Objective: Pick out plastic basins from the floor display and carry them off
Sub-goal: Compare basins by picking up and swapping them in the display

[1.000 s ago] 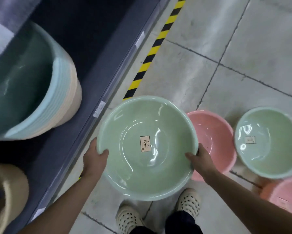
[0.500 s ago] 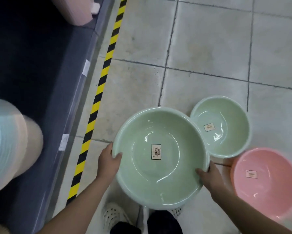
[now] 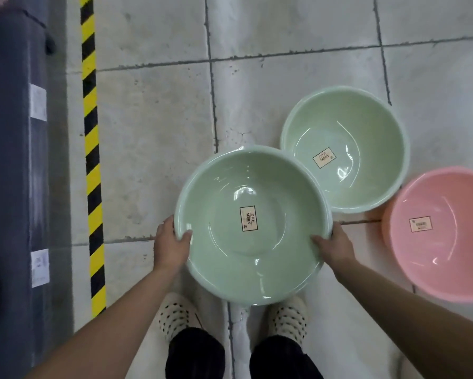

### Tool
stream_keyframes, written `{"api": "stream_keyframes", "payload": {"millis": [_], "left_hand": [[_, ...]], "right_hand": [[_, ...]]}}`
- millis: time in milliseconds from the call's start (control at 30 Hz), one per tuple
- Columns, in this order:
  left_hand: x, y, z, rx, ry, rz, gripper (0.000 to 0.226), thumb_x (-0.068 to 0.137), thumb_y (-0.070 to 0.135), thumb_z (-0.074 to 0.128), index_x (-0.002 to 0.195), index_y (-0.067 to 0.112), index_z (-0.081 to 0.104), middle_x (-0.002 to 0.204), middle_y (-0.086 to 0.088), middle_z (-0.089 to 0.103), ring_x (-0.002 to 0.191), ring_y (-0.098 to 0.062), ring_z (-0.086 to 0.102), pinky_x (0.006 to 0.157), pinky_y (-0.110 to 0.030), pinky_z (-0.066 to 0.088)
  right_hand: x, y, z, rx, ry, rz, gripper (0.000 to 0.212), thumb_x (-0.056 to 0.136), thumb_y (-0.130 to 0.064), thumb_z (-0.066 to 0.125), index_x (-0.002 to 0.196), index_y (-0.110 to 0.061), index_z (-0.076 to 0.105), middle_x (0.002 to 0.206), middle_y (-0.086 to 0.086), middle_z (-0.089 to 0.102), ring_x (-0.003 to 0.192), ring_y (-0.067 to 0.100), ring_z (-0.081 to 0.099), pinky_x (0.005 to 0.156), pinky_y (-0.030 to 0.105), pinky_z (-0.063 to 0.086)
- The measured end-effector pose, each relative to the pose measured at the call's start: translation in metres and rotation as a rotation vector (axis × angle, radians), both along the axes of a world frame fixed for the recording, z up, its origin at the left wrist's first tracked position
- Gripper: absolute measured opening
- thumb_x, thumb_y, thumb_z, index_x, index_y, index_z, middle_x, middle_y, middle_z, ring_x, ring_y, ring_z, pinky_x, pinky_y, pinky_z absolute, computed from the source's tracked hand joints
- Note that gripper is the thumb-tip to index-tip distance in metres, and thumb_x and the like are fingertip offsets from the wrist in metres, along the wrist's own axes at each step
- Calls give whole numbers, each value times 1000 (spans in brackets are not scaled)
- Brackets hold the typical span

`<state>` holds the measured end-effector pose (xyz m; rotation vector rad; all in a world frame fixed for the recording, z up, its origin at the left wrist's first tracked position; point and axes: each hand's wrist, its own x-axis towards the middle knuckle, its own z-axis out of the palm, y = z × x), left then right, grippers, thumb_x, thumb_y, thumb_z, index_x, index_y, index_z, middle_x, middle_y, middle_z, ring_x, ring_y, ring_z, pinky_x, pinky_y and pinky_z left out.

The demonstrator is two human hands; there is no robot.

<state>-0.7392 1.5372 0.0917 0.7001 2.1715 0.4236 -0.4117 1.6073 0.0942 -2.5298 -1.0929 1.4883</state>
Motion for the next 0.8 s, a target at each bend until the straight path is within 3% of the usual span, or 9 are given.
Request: {"api": "stream_keyframes", "payload": {"millis": [167, 333, 500, 633, 733, 800], "left_hand": [[-17, -9, -34, -43, -48, 19, 44, 91, 8, 63, 133, 16, 54, 111, -1, 63, 98, -20, 58, 88, -32, 47], [-32, -21, -59, -49, 41, -27, 42, 90, 14, 64, 132, 19, 55, 113, -2, 67, 103, -25, 62, 86, -36, 50], [-34, -21, -81, -60, 9, 23, 46, 92, 12, 61, 136, 14, 48, 116, -6, 63, 102, -28, 59, 87, -38, 50], [-29, -18, -72, -29, -43, 132, 44, 89, 4, 59, 132, 12, 48, 106, -1, 60, 92, -23, 56, 78, -31, 44], [-32, -17, -45, 12, -43, 174, 41, 88, 7, 58, 127, 15, 48, 95, 4, 60, 83, -18, 60, 66, -30, 48], [-35, -16, -22, 28, -38, 178, 40, 89, 11, 58, 127, 18, 49, 98, -1, 62, 86, -21, 62, 67, -33, 52]], "right_hand": [[-12, -19, -38, -31, 3, 32, 48, 87, -16, 64, 134, -13, 50, 121, 14, 63, 93, 24, 53, 78, 29, 41], [-30, -35, -68, -12, 13, 7, 56, 89, -18, 63, 141, -15, 43, 126, 15, 62, 112, 34, 57, 87, 35, 44], [-37, -42, -85, 47, 32, -57, 49, 92, -16, 58, 138, -16, 41, 112, 11, 60, 92, 25, 52, 79, 31, 42], [-37, -44, -78, 72, 37, -64, 56, 89, -14, 58, 141, -21, 39, 105, 4, 57, 94, 27, 54, 79, 31, 43], [-42, -44, -55, 73, 91, -75, 65, 87, -10, 56, 145, -28, 34, 108, 1, 56, 98, 27, 56, 79, 30, 43], [-45, -43, -30, 80, 146, -99, 70, 86, -7, 55, 147, -34, 33, 113, -1, 57, 100, 24, 56, 75, 28, 45]]}}
